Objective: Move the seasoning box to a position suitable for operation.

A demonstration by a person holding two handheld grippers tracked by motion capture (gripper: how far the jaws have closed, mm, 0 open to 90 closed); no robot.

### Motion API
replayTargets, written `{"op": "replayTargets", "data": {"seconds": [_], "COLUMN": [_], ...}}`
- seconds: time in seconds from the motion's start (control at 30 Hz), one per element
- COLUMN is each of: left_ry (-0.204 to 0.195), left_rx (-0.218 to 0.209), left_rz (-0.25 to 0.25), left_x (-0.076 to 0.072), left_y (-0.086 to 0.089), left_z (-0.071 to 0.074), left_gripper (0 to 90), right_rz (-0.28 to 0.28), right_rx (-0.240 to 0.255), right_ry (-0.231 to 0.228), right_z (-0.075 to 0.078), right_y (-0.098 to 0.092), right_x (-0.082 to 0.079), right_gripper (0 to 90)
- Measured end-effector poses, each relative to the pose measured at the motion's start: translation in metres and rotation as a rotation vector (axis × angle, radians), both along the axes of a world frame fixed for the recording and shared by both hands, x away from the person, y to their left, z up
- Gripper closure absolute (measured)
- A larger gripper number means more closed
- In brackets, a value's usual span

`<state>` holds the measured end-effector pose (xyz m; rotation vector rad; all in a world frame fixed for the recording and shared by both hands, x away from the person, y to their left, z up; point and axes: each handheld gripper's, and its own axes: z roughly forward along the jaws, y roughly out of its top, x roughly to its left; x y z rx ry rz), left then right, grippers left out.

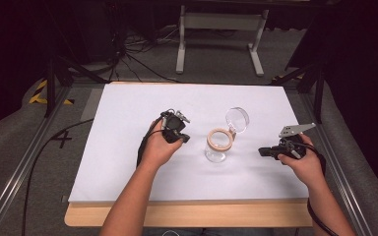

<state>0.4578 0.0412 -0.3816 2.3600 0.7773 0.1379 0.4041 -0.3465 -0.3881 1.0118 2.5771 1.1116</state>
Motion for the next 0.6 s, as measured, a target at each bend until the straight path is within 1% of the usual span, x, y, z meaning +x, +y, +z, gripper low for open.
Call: {"op": "replayTargets", "data": {"seconds": [0.1,0.13,0.23,0.27,0.3,0.37,0.4,0.43,0.47,0.5,0.53,0.57,0.6], "left_ry": [0.016,0.010,0.018,0.018,0.020,0.024,0.018,0.025,0.025,0.034,0.030,0.024,0.035], "left_rx": [-0.012,-0.017,-0.024,-0.028,-0.032,-0.044,-0.050,-0.049,-0.061,-0.064,-0.085,-0.090,-0.086], "left_rz": [-0.009,-0.016,-0.015,-0.013,0.011,0.029,0.025,0.024,0.015,0.005,-0.004,-0.020,-0.030], "left_x": [0.002,0.003,0.006,0.008,0.010,0.016,0.020,0.021,0.023,0.024,0.024,0.024,0.024], "left_y": [-0.006,-0.008,-0.013,-0.014,-0.015,-0.017,-0.018,-0.019,-0.020,-0.021,-0.023,-0.025,-0.026], "left_z": [0.000,-0.001,-0.002,-0.003,-0.005,-0.011,-0.016,-0.019,-0.021,-0.023,-0.025,-0.026,-0.025], "left_gripper": [89.9,89.9,89.9,89.9,89.9,89.9,89.9,89.9,90.0,90.0,90.0,90.0,90.0], "right_rz": [-0.003,-0.002,0.003,0.003,0.002,-0.006,-0.010,-0.011,-0.012,-0.011,-0.012,-0.012,-0.015], "right_rx": [0.003,0.003,0.005,0.004,0.006,0.008,0.009,0.006,0.008,0.005,0.005,0.006,0.008], "right_ry": [-0.006,-0.006,-0.009,-0.011,-0.010,-0.010,-0.011,-0.007,-0.005,-0.007,-0.008,-0.010,-0.012], "right_z": [0.000,0.000,0.001,0.001,0.001,0.000,-0.001,-0.002,-0.002,-0.002,-0.002,-0.002,-0.002], "right_y": [-0.001,-0.001,0.000,0.000,0.001,0.001,0.002,0.001,0.001,0.001,0.001,0.000,0.000], "right_x": [0.000,0.000,0.000,0.000,0.000,0.000,0.001,0.001,0.001,0.001,0.001,0.001,0.001], "right_gripper": [88.7,89.4,89.9,89.8,89.3,88.4,88.4,88.6,88.8,88.9,88.9,88.9,88.8]}}
